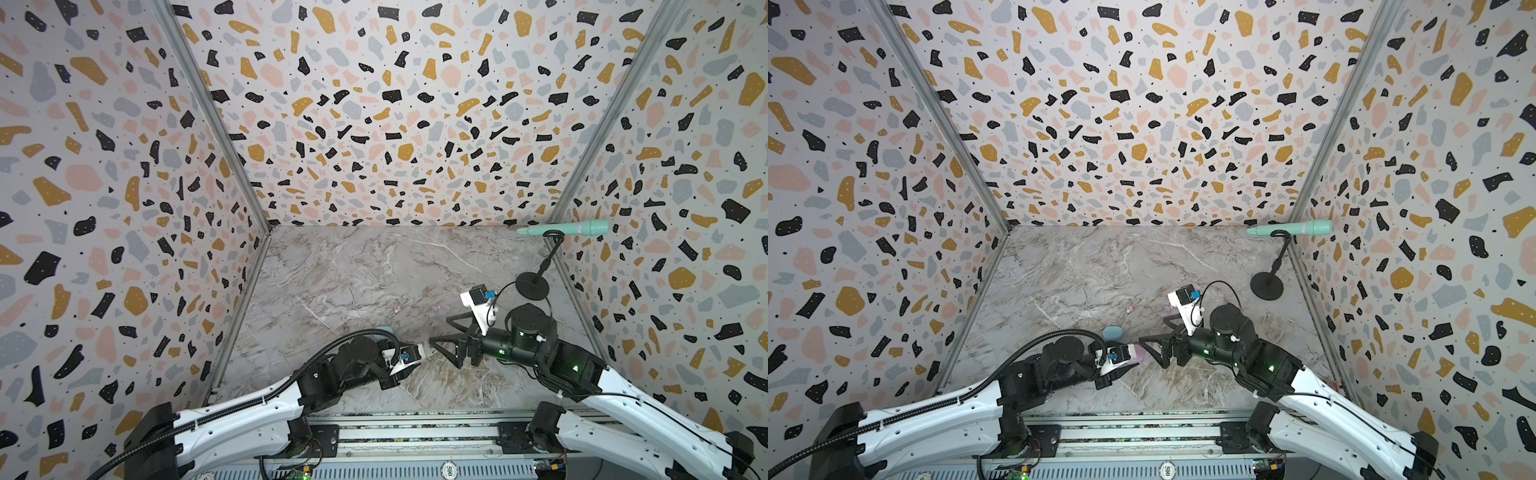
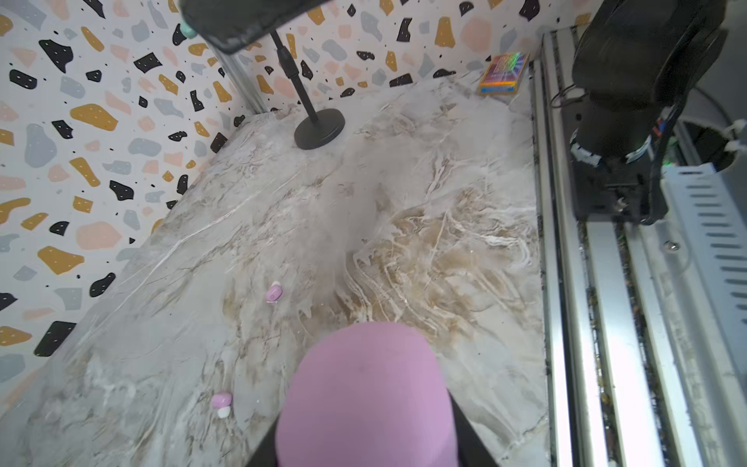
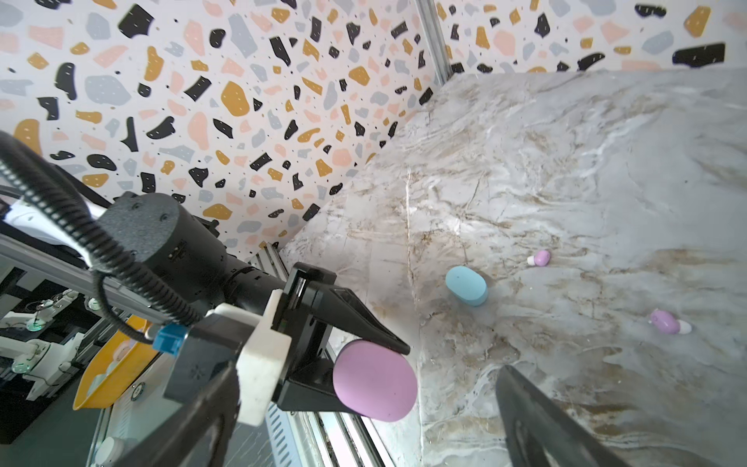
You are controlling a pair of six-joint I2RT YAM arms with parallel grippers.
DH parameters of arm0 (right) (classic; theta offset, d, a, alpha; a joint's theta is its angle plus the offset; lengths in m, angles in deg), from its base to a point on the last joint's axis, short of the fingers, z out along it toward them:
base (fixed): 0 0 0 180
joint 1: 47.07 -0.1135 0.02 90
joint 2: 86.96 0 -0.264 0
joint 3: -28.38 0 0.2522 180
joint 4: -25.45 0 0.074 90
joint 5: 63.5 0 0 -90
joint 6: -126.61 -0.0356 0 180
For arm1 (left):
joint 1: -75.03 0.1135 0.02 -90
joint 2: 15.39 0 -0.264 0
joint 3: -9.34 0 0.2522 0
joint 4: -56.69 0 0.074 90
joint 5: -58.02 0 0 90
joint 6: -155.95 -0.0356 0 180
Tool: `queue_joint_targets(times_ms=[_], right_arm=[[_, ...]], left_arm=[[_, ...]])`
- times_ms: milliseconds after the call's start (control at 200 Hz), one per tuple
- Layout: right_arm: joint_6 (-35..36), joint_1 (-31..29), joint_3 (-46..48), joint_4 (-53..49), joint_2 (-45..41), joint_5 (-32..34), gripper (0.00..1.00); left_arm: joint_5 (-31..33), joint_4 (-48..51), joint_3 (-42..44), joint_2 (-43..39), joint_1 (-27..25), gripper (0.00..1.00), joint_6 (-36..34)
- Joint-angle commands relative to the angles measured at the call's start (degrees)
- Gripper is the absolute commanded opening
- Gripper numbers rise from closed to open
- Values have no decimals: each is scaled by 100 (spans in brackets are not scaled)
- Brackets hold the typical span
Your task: Insert the wireless bluetooth earbuds into the charging case
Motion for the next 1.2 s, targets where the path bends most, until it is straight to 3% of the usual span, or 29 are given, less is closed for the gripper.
queue_joint_targets(times_ms=[0,185,581,916,1196], right_arm=[[375,27,312,146,-250,4,99],[686,8,740,472,-436,-405,98],[1104,-490,1174,943,-673,-564,72],[1353,-1333,1147,1027,-332,399,63],[1582,-1797,1095,1043,-67,967,60]], left_arm=[[-480,-62,-137,-226,-5,0,564],[-658,110,-136,-538,-5,0,891],[-922,592,-395,-623,4,0,1407],[-1414,675,-478,-463,48,0,1522],[-1615,722,-540,-300,83,0,1513]])
